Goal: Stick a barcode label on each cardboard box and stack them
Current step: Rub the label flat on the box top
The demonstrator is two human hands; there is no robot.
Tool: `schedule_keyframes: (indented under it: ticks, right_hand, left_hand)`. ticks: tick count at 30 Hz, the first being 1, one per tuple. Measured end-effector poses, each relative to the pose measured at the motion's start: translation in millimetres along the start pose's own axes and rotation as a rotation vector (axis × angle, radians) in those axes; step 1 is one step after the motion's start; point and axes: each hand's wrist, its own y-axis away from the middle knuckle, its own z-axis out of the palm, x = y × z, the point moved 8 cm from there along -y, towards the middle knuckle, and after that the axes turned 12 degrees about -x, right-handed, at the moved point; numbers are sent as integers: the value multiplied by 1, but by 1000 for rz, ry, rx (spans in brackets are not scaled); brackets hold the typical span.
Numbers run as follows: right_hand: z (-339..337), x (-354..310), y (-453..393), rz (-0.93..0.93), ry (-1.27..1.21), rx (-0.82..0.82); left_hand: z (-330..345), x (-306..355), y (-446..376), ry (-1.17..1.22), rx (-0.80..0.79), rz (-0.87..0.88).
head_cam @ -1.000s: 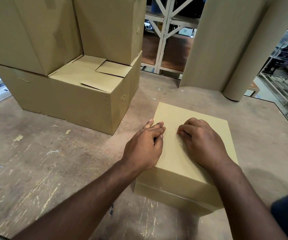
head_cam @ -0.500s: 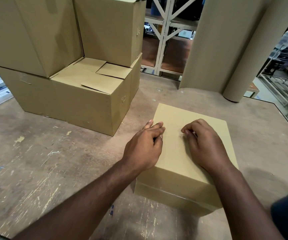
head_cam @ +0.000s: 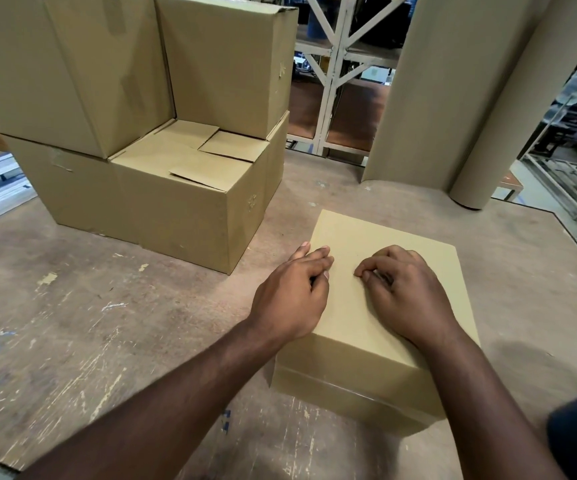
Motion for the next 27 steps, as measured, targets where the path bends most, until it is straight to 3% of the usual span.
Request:
schedule_keyframes:
  ticks: [10, 15, 27]
  right_hand:
    - [-3, -16, 47, -104, 116, -57]
    - [-18, 5, 68, -7, -47, 8]
    - [-3, -17, 31, 14, 215, 30]
  left_hand:
    - [-1, -3, 0, 27, 11, -2]
    - [0, -2, -1, 28, 11, -1]
    - [-3, -2, 0, 26, 18, -9]
